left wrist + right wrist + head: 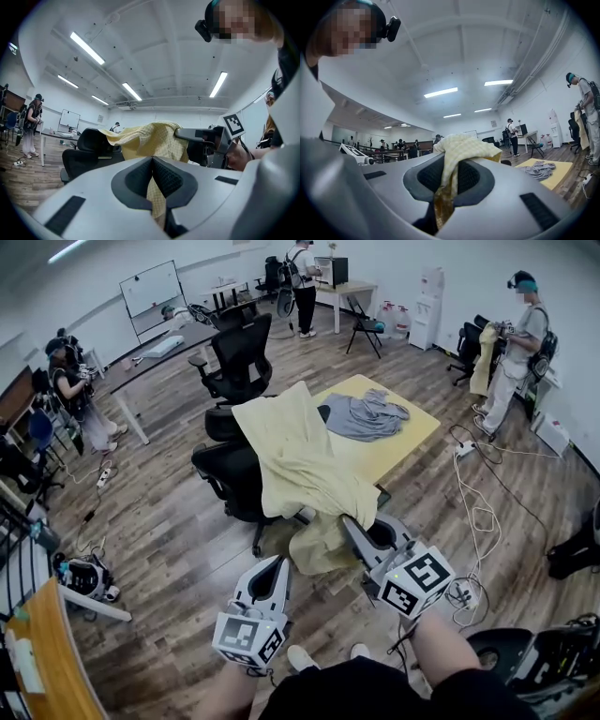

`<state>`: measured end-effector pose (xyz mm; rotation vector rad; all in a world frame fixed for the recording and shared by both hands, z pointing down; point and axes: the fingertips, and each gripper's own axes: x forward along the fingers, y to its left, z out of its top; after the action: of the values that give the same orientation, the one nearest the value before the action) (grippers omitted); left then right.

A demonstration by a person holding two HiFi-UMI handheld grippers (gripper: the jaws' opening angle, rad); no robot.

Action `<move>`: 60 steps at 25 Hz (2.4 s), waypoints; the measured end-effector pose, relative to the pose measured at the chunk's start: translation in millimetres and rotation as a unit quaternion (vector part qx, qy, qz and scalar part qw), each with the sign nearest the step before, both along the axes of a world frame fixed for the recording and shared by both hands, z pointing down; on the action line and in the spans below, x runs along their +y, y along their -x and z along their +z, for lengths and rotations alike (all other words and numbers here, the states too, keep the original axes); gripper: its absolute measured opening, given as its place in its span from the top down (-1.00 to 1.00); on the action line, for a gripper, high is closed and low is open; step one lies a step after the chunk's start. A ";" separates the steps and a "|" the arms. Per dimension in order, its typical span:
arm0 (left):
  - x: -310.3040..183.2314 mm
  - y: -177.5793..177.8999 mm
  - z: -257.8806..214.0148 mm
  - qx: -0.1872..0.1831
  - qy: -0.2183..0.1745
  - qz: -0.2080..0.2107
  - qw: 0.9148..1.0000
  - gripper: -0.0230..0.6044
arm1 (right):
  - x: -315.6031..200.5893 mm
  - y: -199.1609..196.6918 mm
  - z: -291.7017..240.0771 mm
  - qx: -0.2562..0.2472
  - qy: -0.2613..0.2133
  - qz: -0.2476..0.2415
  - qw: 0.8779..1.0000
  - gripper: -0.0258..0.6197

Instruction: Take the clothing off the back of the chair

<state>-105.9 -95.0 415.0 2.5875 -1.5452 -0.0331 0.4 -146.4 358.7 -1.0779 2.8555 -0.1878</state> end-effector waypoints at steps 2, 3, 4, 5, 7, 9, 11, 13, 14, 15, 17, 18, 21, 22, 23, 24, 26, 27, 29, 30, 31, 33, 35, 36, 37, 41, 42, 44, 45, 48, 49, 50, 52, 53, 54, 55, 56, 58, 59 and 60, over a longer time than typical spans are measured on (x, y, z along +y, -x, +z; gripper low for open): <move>4.7 -19.7 -1.0 -0.003 0.000 -0.005 1.000 0.88 | 5.6 -16.5 1.9 0.002 0.001 -0.009 1.000 0.77; 7.1 -29.5 -1.2 -0.004 0.000 -0.007 1.000 0.88 | 8.6 -24.4 3.2 0.004 0.002 -0.014 1.000 0.77; 9.9 -39.7 -1.3 -0.004 0.000 -0.009 1.000 0.88 | 11.9 -32.5 4.8 0.007 0.002 -0.019 1.000 0.77; 13.0 -50.3 -1.5 -0.005 0.000 -0.011 1.000 0.88 | 15.5 -41.0 6.4 0.010 0.003 -0.024 1.000 0.77; 19.3 -71.1 -2.9 -0.007 0.000 -0.016 1.000 0.88 | 22.2 -58.2 8.9 0.014 0.004 -0.035 0.999 0.77; 24.7 -88.3 -4.4 -0.009 0.000 -0.022 1.000 0.88 | 28.2 -72.8 12.2 0.018 0.008 -0.046 0.999 0.77; 29.4 -101.9 -4.3 -0.010 0.001 -0.030 1.000 0.88 | 33.8 -83.7 18.0 0.023 0.012 -0.057 0.998 0.77; 33.8 -113.5 -2.6 -0.009 0.001 -0.037 0.999 0.88 | 38.8 -92.2 25.9 0.032 0.016 -0.066 0.997 0.77; 35.8 -118.7 -1.5 -0.008 0.002 -0.040 0.999 0.88 | 41.0 -96.0 30.4 0.037 0.018 -0.070 0.997 0.77; 37.8 -123.4 -0.3 -0.008 0.002 -0.044 0.999 0.88 | 43.0 -99.3 35.3 0.041 0.021 -0.074 0.996 0.77; 41.9 -130.6 1.8 -0.008 0.003 -0.051 0.999 0.88 | 47.2 -105.2 46.0 0.049 0.028 -0.081 0.995 0.77; 44.1 -133.1 2.7 -0.008 0.004 -0.055 0.998 0.88 | 49.7 -107.8 51.5 0.053 0.033 -0.084 0.994 0.77; 50.7 -138.0 6.5 -0.008 0.008 -0.065 0.998 0.88 | 58.1 -115.4 66.4 0.060 0.042 -0.092 0.993 0.77; 52.5 -139.1 8.0 -0.008 0.009 -0.068 0.998 0.88 | 60.7 -117.8 70.1 0.062 0.043 -0.094 0.993 0.77; 54.0 -140.0 9.2 -0.006 0.010 -0.072 0.997 0.88 | 63.1 -119.9 73.0 0.064 0.045 -0.096 0.992 0.77; 55.4 -140.7 10.3 -0.004 0.011 -0.076 0.997 0.88 | 65.5 -121.7 75.0 0.066 0.046 -0.098 0.992 0.77; 58.4 -141.7 11.4 -0.001 0.013 -0.083 0.996 0.88 | 70.1 -123.4 76.9 0.069 0.046 -0.102 0.991 0.77; 60.1 -141.8 11.8 -0.001 0.013 -0.086 0.996 0.88 | 72.7 -123.1 77.9 0.072 0.043 -0.105 0.991 0.77; 64.1 -140.5 14.1 0.001 0.014 -0.091 0.996 0.88 | 77.6 -121.2 80.0 0.078 0.037 -0.110 0.990 0.77; 66.2 -139.1 16.1 0.001 0.016 -0.094 0.995 0.88 | 79.6 -119.9 80.8 0.081 0.034 -0.112 0.990 0.77; 68.1 -137.3 18.5 0.001 0.017 -0.097 0.995 0.88 | 81.0 -118.4 81.4 0.082 0.033 -0.113 0.990 0.77; 71.0 -133.9 22.7 0.001 0.021 -0.101 0.995 0.88 | 82.9 -115.2 81.8 0.084 0.031 -0.116 0.989 0.77; 73.6 -131.8 24.9 0.002 0.024 -0.104 0.994 0.88 | 84.4 -112.9 80.5 0.084 0.030 -0.118 0.989 0.77; 74.9 -131.2 25.2 0.002 0.026 -0.105 0.994 0.88 | 85.1 -112.2 79.3 0.083 0.029 -0.118 0.989 0.77; 76.2 -130.6 25.3 0.001 0.027 -0.106 0.994 0.88 | 85.7 -111.4 78.3 0.082 0.029 -0.118 0.989 0.77; 79.0 -127.1 28.2 0.000 0.030 -0.112 0.993 0.88 | 87.2 -106.5 78.6 0.077 0.027 -0.126 0.989 0.77; 79.2 -126.3 29.1 -0.001 0.031 -0.113 0.993 0.88 | 87.4 -105.5 79.2 0.077 0.026 -0.127 0.989 0.77; 79.8 -125.1 29.7 -0.004 0.031 -0.115 0.993 0.88 | 88.4 -104.1 80.4 0.078 0.027 -0.129 0.988 0.77; 80.1 -124.7 29.8 -0.005 0.031 -0.115 0.993 0.88 | 88.9 -103.6 80.8 0.078 0.027 -0.130 0.988 0.77; 80.1 -123.6 31.7 -0.002 0.032 -0.116 0.993 0.88 | 89.7 -101.8 83.2 0.079 0.028 -0.131 0.988 0.77; 80.2 -123.4 32.6 -0.003 0.033 -0.116 0.993 0.88 | 89.8 -101.4 84.3 0.079 0.028 -0.132 0.988 0.77; 80.5 -123.5 33.5 -0.004 0.033 -0.116 0.993 0.88 | 89.9 -101.1 85.3 0.080 0.029 -0.132 0.988 0.77; 81.3 -124.2 34.7 -0.006 0.036 -0.116 0.993 0.88 | 90.1 -101.6 86.6 0.081 0.030 -0.134 0.987 0.77; 81.8 -124.9 35.1 -0.005 0.037 -0.117 0.992 0.88 | 90.2 -102.2 87.0 0.082 0.031 -0.134 0.987 0.77; 82.2 -125.7 35.2 -0.005 0.038 -0.118 0.992 0.88 | 90.4 -102.8 87.4 0.083 0.031 -0.135 0.987 0.77; 82.7 -126.2 35.2 -0.005 0.038 -0.118 0.992 0.88 | 90.6 -103.3 87.7 0.084 0.031 -0.135 0.987 0.77; 83.3 -126.5 35.1 -0.006 0.038 -0.118 0.992 0.88 | 91.1 -103.4 87.9 0.085 0.031 -0.135 0.987 0.77; 84.8 -126.4 35.1 -0.007 0.037 -0.118 0.992 0.88 | 92.3 -103.1 88.1 0.086 0.031 -0.134 0.987 0.77; 85.3 -126.4 34.5 -0.007 0.037 -0.118 0.992 0.88 | 92.7 -103.0 87.8 0.086 0.030 -0.133 0.987 0.77; 85.4 -126.6 33.5 -0.008 0.036 -0.117 0.992 0.88 | 92.8 -103.1 87.1 0.086 0.030 -0.133 0.987 0.77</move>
<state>20.7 -9.5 448.5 2.3448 -1.8121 0.0206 103.5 -53.5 445.8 -0.7515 3.1625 -0.2088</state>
